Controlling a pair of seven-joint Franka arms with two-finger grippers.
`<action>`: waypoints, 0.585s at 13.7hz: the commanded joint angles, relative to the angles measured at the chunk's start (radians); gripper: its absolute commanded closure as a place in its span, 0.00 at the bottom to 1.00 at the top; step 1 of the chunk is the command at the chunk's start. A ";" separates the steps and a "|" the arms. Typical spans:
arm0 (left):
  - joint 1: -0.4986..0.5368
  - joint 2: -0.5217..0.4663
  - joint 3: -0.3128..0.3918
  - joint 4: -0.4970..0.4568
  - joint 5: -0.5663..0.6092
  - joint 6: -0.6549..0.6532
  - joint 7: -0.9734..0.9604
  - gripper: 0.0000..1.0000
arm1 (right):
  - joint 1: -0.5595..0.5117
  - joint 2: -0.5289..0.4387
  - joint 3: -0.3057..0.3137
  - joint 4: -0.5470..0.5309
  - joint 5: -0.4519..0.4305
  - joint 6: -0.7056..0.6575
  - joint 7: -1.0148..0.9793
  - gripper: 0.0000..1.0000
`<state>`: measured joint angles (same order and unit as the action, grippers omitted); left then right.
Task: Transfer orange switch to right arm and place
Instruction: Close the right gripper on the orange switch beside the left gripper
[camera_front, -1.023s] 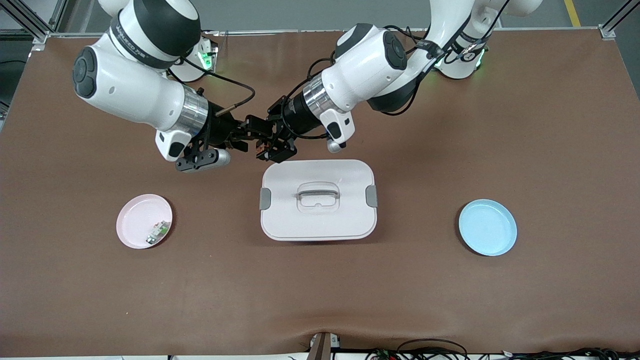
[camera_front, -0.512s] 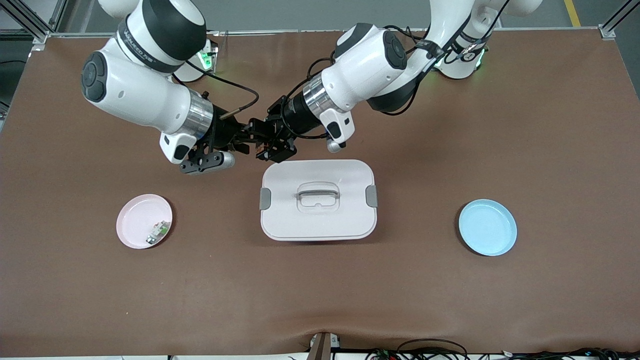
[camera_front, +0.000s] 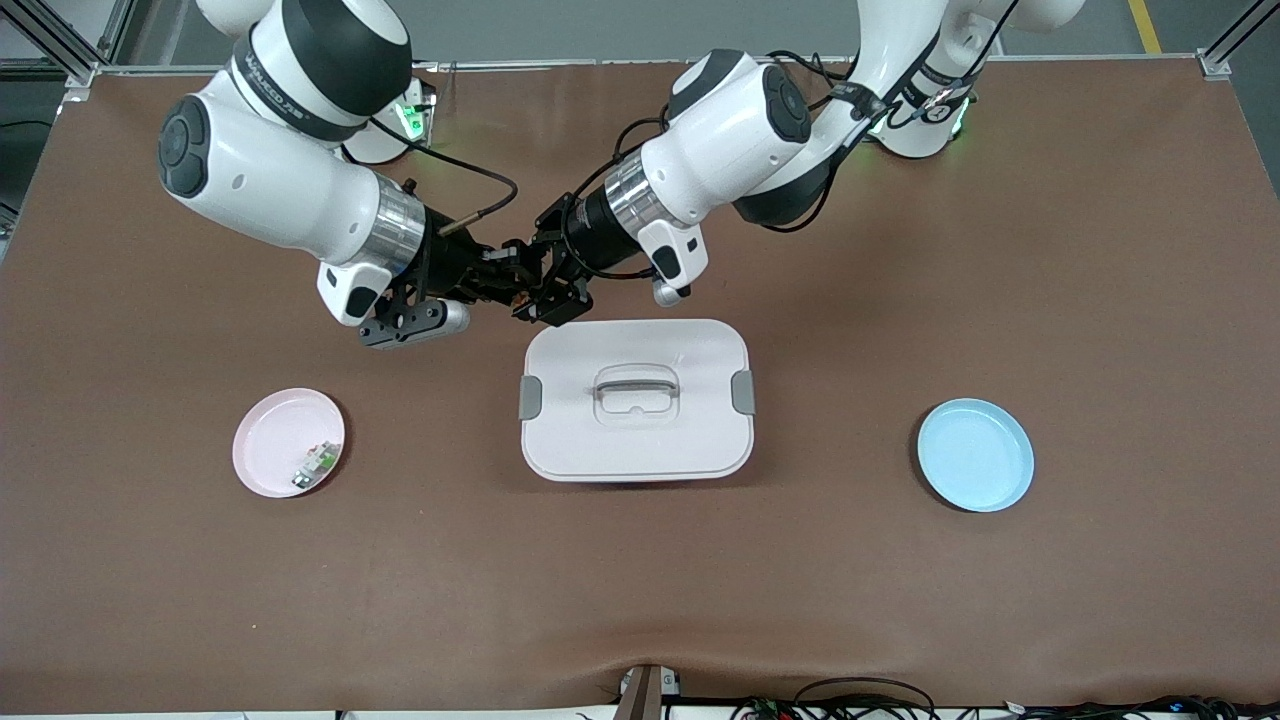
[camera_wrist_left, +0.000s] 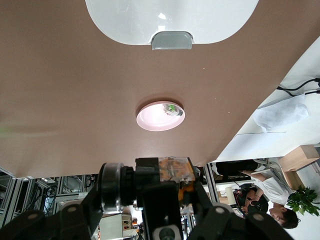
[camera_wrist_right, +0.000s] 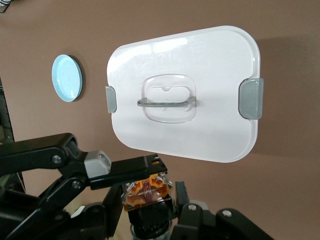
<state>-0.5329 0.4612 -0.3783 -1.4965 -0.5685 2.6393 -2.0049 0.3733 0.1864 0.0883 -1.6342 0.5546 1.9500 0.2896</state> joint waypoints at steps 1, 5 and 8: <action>-0.007 -0.003 -0.002 0.013 0.030 0.018 -0.020 0.62 | 0.012 0.004 -0.007 0.000 -0.008 0.004 0.025 1.00; -0.007 -0.003 -0.002 0.012 0.033 0.018 -0.018 0.56 | 0.010 0.004 -0.007 0.000 -0.012 0.000 0.011 1.00; -0.007 -0.003 -0.002 0.013 0.042 0.018 -0.015 0.37 | 0.012 0.004 -0.007 0.004 -0.039 -0.005 0.009 1.00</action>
<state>-0.5330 0.4613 -0.3789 -1.4964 -0.5580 2.6391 -2.0046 0.3734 0.1864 0.0885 -1.6339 0.5508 1.9494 0.2734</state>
